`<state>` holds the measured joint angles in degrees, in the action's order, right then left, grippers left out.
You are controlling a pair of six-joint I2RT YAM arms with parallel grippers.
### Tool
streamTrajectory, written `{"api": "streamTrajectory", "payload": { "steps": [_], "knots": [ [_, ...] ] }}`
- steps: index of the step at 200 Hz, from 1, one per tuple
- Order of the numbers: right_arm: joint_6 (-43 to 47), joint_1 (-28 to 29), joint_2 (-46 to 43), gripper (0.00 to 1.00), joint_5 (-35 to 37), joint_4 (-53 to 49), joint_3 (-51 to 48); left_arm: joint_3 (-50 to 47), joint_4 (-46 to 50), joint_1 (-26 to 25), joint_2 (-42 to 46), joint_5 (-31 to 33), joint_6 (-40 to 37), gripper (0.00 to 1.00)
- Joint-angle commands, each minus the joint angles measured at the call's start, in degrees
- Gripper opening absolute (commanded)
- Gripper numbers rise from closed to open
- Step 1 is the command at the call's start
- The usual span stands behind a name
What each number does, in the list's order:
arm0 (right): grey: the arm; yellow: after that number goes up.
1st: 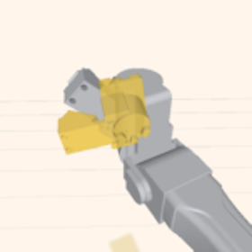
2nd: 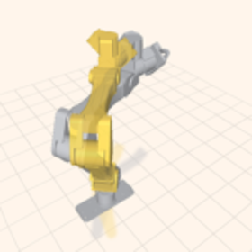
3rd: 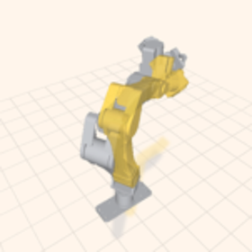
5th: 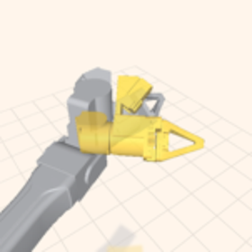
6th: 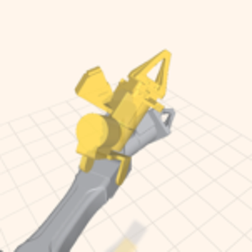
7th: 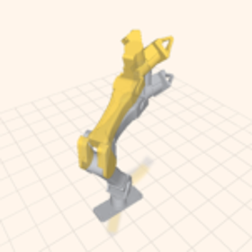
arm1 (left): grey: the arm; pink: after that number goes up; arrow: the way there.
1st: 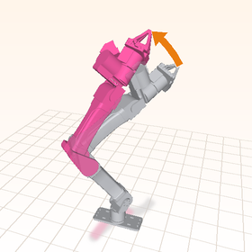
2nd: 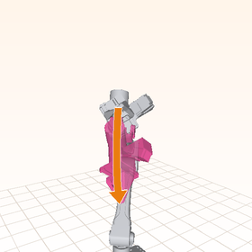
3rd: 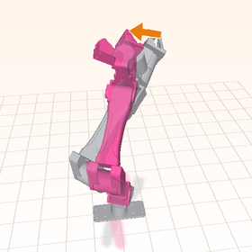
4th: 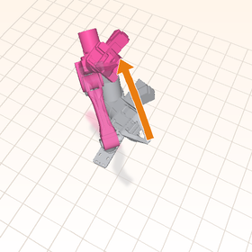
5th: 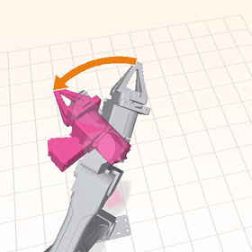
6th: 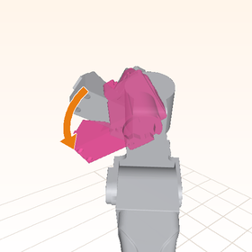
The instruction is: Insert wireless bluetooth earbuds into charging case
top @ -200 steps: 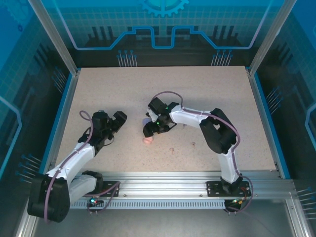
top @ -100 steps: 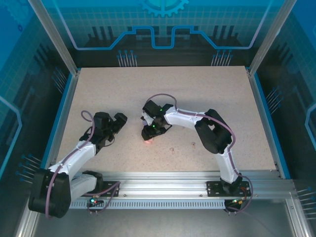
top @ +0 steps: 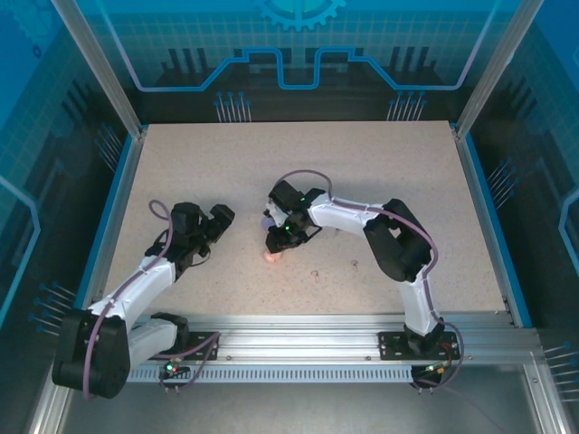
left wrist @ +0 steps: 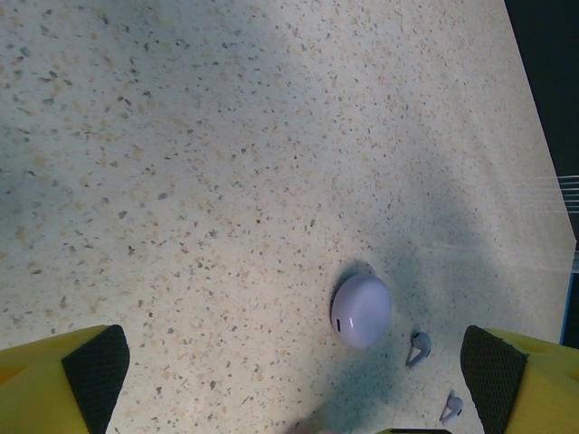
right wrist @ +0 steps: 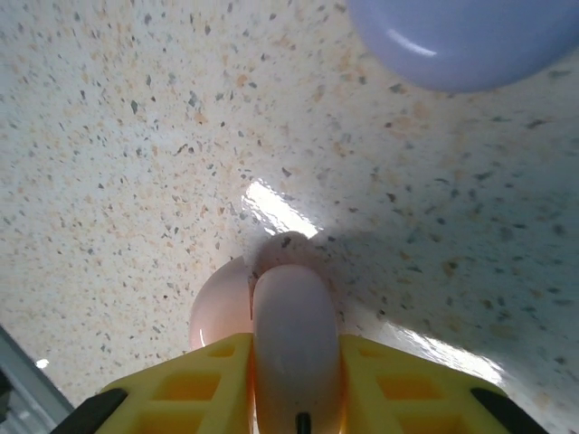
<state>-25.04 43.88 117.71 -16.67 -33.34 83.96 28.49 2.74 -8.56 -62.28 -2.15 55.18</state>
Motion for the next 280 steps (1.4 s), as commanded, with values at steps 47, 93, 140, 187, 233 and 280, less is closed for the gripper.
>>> {"api": "streamTrajectory", "payload": {
  "steps": [47, 93, 140, 187, 233, 280],
  "knots": [
    [-10.5, -6.4, -10.5, 0.27, -10.4, 12.3, -8.0, 2.9, -1.6, -3.5, -1.9, -6.4, 10.9, 0.99],
    [-18.7, -10.1, -16.8, 0.27, -15.7, 22.1, -12.8, -0.3, -17.9, -13.7, -2.6, 1.1, 27.1, 0.99],
    [-26.1, -15.2, -20.2, 0.28, -23.4, 29.5, -16.1, 0.2, -33.0, -14.2, -4.8, -3.5, 16.4, 0.99],
    [-31.0, -18.5, -21.2, 0.28, -27.4, 34.3, -18.9, 3.7, -40.3, -12.1, -10.8, -17.3, 8.8, 0.99],
    [-34.2, -19.6, -21.1, 0.28, -30.0, 37.6, -20.1, 5.7, -49.0, -12.1, -18.2, -24.0, 10.6, 0.95],
    [-34.3, -19.8, -21.1, 0.28, -30.4, 37.7, -20.1, 5.1, -55.7, -12.2, -21.6, -23.0, 15.9, 0.88]
  ]
}}
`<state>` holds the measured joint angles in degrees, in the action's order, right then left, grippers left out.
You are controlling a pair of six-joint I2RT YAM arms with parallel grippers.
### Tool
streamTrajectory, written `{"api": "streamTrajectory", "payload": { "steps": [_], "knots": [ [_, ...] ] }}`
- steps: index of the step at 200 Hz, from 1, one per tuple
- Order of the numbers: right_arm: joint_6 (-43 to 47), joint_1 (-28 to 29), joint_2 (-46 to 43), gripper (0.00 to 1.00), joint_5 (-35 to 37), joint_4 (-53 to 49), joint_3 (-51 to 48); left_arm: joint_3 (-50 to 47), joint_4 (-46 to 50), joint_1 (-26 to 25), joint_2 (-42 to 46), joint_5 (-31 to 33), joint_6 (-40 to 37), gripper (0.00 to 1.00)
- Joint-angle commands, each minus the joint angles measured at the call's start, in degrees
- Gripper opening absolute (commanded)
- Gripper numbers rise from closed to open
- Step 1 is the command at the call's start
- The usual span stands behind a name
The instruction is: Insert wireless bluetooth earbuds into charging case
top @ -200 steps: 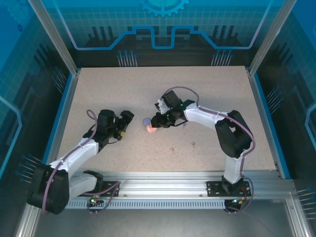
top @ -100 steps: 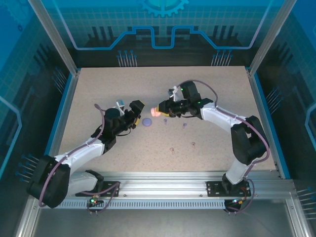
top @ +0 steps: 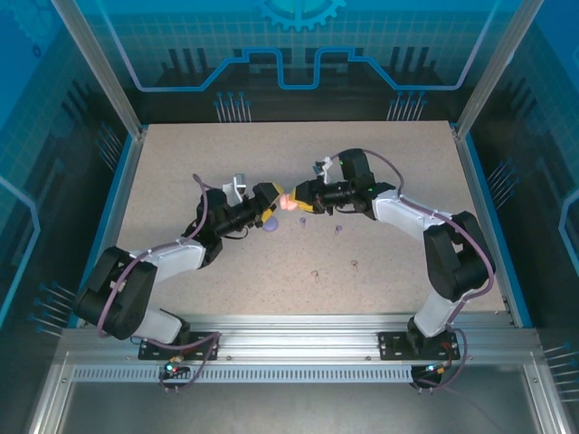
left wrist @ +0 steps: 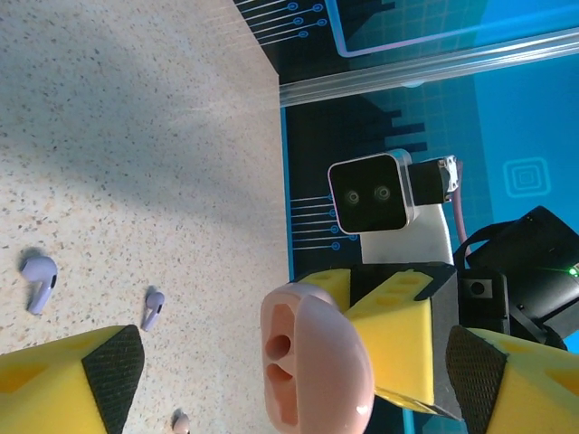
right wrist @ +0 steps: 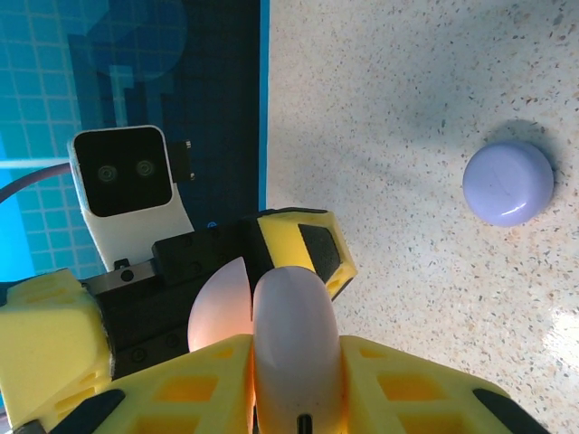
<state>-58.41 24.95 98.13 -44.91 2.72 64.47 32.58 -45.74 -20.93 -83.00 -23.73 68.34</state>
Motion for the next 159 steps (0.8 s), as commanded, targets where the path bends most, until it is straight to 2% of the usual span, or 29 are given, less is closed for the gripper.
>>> {"api": "streamTrajectory", "payload": {
  "steps": [1, 29, 60, 125, 144, 159],
  "knots": [
    [-0.9, -0.9, -1.5, 0.28, -2.1, 1.6, -0.6, 1.1, -7.3, 0.2, -0.9, -1.4, 2.8, 0.88],
    [-0.7, -0.9, -1.2, 0.28, -2.1, 1.6, -0.6, 1.4, -8.8, -0.1, -1.6, -1.8, 4.4, 0.76],
    [-0.8, -0.9, -0.8, 0.28, -1.9, 1.7, -0.7, 1.3, -7.8, -0.3, -1.1, -2.3, 4.3, 0.69],
    [-1.2, -1.0, -0.5, 0.28, -2.0, 2.5, -0.8, 0.6, -6.9, -1.4, -1.5, -2.0, 3.6, 0.68],
    [-1.6, -1.0, -0.5, 0.28, -0.9, 2.5, -1.0, -0.1, -8.1, -2.1, -1.1, 0.3, 4.7, 0.69],
    [-3.1, -1.0, -0.7, 0.28, 0.4, 4.4, -1.6, -1.3, -9.2, -2.7, 0.6, 3.6, 5.3, 0.74]
  ]
}}
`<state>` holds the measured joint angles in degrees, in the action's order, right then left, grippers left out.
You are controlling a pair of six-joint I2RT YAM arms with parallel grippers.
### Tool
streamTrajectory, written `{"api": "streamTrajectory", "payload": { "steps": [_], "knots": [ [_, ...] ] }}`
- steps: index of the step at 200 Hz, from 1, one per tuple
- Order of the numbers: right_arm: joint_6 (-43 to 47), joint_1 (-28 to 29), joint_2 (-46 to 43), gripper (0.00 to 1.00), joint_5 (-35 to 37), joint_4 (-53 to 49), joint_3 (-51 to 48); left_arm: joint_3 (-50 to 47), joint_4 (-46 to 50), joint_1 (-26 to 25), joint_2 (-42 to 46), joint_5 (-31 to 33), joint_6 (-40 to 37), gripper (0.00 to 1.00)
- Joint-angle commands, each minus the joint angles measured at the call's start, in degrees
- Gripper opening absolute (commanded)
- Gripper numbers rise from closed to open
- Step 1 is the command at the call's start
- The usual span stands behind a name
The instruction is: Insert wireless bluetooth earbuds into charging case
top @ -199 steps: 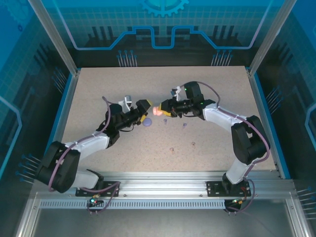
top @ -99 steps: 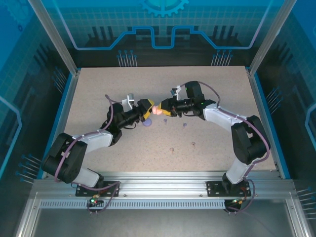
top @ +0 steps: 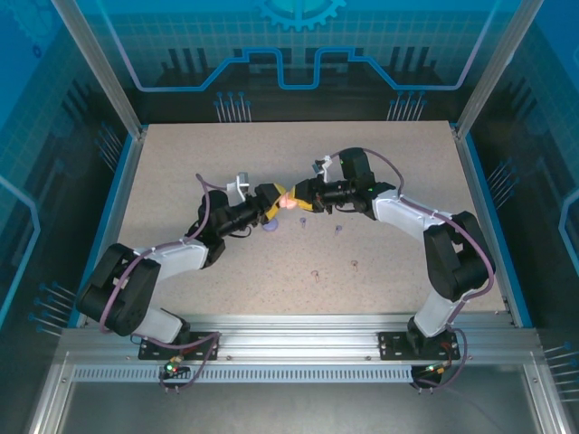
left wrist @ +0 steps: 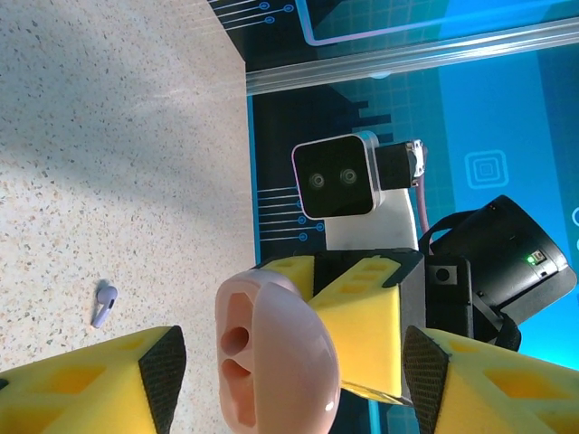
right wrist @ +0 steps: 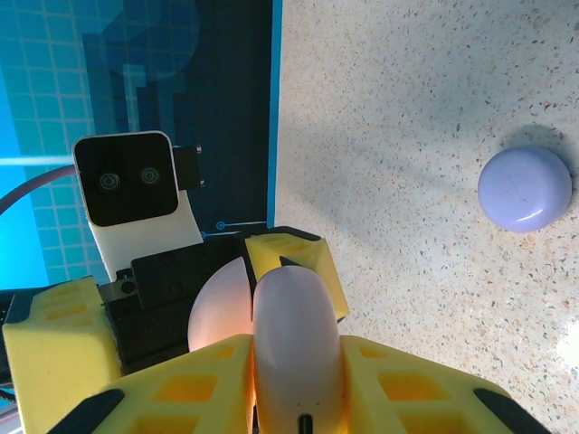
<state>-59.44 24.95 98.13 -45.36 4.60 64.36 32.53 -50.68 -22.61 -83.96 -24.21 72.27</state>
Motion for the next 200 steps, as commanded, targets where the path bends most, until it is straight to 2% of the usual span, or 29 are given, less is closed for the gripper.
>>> {"api": "streamTrajectory", "payload": {
  "steps": [1, 63, 171, 200],
  "knots": [
    [-2.2, -1.0, -0.7, 0.28, 0.9, 2.7, -1.5, -1.4, -4.2, -1.1, 1.7, 4.4, 1.4, 0.74],
    [-3.2, -0.1, 0.2, 0.28, 0.7, 4.0, -0.7, -2.2, 5.4, -1.8, 8.1, 10.8, -2.2, 0.77],
    [-2.7, 1.9, 1.3, 0.28, 0.2, 3.6, -0.6, -1.3, 1.7, -1.8, 2.0, 8.8, -1.0, 0.65],
    [-2.5, 2.7, 2.2, 0.28, 0.4, 3.5, 0.0, -0.6, 1.6, -1.8, 1.7, 8.3, -0.9, 0.60]
  ]
}}
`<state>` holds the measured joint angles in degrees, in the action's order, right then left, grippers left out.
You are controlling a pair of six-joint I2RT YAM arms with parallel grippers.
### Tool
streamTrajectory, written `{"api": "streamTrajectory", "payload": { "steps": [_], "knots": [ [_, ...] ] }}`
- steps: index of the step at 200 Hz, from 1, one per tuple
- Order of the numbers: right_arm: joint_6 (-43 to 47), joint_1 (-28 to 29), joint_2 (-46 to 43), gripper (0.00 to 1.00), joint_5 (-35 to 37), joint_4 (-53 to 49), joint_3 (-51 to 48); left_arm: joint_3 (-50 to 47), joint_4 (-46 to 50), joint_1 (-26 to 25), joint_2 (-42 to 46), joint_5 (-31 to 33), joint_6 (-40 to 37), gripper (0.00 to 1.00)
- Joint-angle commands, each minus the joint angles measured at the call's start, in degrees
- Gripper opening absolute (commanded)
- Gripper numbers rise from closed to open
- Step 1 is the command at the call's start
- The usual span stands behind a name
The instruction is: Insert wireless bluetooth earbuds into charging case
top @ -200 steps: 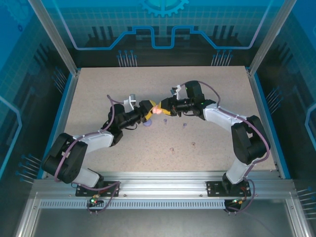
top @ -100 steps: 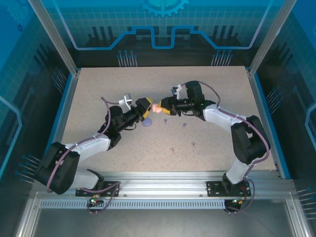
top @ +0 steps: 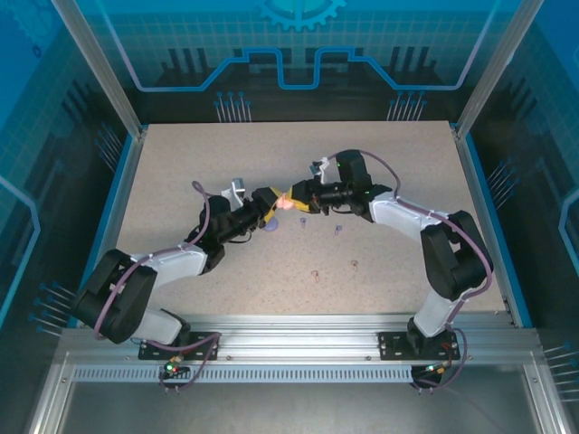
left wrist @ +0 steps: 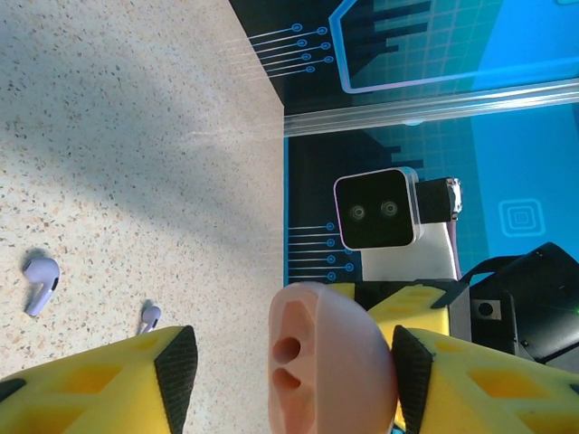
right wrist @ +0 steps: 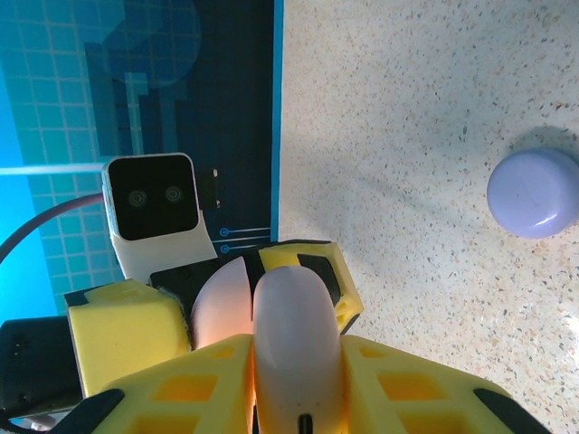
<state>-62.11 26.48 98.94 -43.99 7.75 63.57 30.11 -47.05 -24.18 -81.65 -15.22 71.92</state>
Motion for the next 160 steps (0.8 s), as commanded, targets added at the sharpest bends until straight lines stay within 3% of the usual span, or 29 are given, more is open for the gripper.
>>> {"api": "streamTrajectory", "payload": {
  "steps": [1, 65, 88, 160],
  "knots": [
    [0.1, 1.2, 1.4, 0.28, -1.0, 0.3, 0.8, 1.8, -2.0, -0.2, -0.6, -0.6, -0.6, 0.59],
    [0.7, 1.3, 2.2, 0.30, -1.0, -0.4, 0.9, 1.2, -1.8, -0.2, -0.3, -0.1, -0.8, 0.40],
    [0.7, 1.3, 2.5, 0.34, -0.9, -0.6, 1.2, 1.3, -1.6, -0.2, -0.4, -0.1, -0.8, 0.34],
    [0.8, 1.3, 2.9, 0.43, -0.7, -1.2, 2.3, 1.2, -0.7, -0.2, 0.0, 0.6, -0.9, 0.22]
  ]
}}
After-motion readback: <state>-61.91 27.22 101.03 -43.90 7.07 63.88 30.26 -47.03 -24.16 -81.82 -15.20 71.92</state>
